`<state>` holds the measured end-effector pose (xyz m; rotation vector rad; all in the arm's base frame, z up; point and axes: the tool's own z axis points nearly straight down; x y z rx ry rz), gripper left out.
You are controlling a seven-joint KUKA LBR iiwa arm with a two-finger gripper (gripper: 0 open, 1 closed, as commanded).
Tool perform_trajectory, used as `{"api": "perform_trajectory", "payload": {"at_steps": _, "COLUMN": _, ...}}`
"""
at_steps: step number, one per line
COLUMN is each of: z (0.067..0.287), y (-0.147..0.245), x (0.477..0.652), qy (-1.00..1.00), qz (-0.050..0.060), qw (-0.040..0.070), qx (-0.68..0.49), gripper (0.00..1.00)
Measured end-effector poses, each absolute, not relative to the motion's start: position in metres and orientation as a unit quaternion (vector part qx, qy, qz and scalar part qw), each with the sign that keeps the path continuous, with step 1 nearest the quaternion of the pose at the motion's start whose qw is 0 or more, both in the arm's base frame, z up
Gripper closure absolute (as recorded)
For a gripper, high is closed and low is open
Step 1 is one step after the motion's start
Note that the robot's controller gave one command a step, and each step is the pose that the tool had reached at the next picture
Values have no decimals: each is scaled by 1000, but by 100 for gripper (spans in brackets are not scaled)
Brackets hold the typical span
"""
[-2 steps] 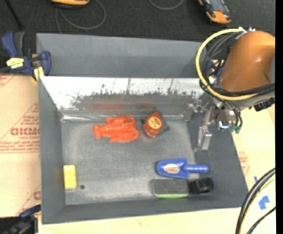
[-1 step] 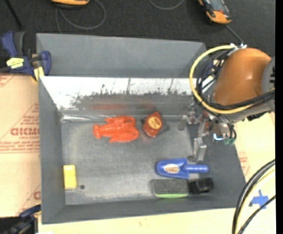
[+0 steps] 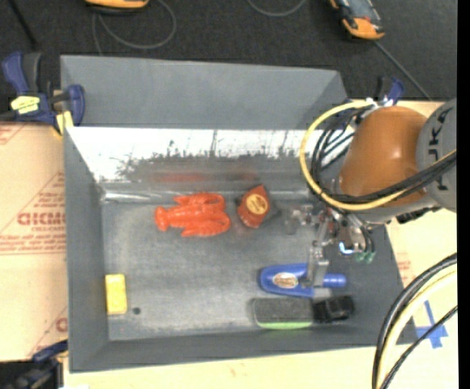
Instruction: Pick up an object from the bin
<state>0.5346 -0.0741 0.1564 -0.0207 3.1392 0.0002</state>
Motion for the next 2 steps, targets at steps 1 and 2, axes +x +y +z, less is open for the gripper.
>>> {"api": "perform_trajectory", "payload": {"at_steps": 1, "z": 121, "y": -75, "x": 524, "qy": 1000, "qz": 0, "qw": 2, "qx": -25, "gripper": 0}}
{"api": "perform_trajectory", "payload": {"at_steps": 2, "z": 87, "y": -83, "x": 525, "qy": 998, "qz": 0, "qw": 2, "qx": -60, "gripper": 0}}
